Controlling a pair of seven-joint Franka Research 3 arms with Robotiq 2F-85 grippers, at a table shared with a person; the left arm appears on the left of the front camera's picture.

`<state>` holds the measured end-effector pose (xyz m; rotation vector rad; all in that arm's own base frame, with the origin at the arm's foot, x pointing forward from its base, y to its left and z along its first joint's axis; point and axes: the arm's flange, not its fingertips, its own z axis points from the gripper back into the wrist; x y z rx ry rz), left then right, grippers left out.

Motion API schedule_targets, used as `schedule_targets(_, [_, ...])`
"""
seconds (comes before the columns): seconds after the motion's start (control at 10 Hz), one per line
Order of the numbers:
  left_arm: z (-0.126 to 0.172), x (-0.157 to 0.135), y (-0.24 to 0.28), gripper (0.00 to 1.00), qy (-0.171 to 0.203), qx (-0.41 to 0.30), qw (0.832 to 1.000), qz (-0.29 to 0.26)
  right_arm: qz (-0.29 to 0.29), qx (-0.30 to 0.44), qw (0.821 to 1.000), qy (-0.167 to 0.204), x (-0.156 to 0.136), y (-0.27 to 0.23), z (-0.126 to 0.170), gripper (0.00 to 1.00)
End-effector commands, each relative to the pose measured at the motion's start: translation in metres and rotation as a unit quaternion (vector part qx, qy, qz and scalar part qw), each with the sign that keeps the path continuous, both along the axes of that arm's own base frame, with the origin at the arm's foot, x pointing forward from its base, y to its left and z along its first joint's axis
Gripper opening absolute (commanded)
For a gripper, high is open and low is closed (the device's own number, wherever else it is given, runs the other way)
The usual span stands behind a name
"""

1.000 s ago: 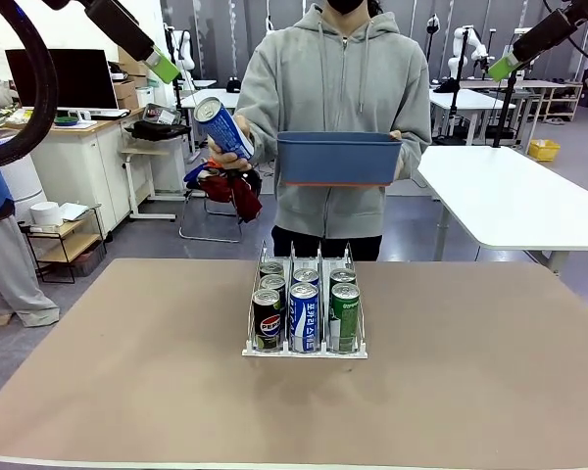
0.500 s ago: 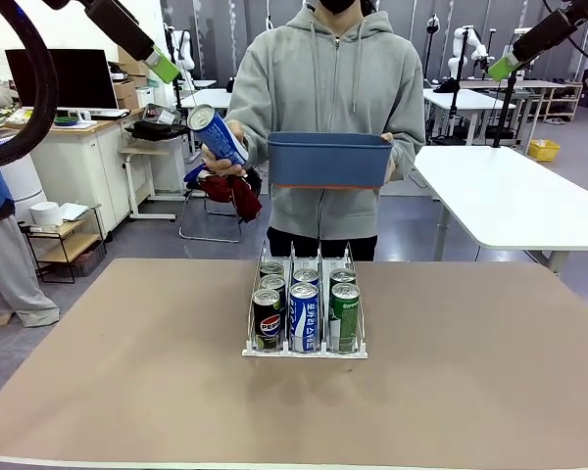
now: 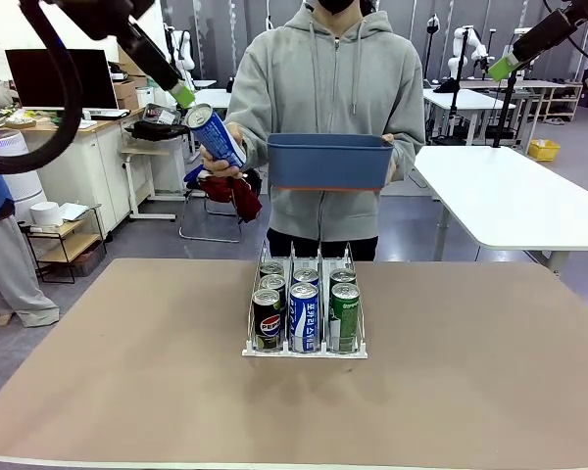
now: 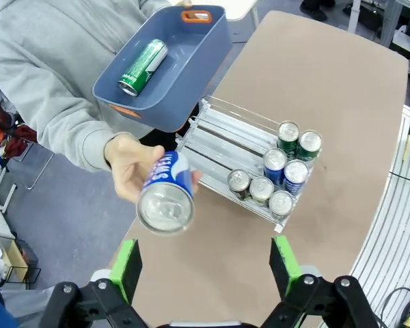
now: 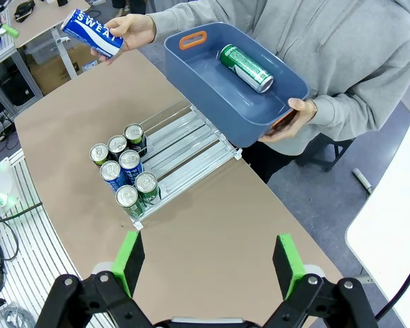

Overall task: Fill the beverage cans into the dispenser.
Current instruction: Pick up the Ionic drink handed by the human.

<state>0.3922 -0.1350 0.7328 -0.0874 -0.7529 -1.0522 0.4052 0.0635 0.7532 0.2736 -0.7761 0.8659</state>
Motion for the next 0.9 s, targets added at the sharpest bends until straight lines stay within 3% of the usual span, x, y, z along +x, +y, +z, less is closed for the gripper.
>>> schedule_targets(0.0, [-0.005,0.015,0.000,1.00,-0.013,0.001,1.000,-0.022,0.001,0.000,1.000,0.001,-0.001,0.000,-0.001,1.00])
schedule_targets(0.3, [-0.011,0.038,0.004,1.00,0.011,-0.017,0.999,-0.029,0.001,0.000,1.000,0.001,-0.001,0.000,-0.001,1.00])
schedule_targets(0.4, [-0.015,0.028,-0.005,1.00,-0.001,0.003,1.000,-0.008,0.001,0.000,1.000,0.001,-0.001,0.000,-0.001,1.00])
schedule_targets(0.8, [-0.013,0.032,-0.008,1.00,0.000,-0.002,1.000,-0.014,0.001,0.000,1.000,0.001,-0.001,0.000,-0.001,1.00])
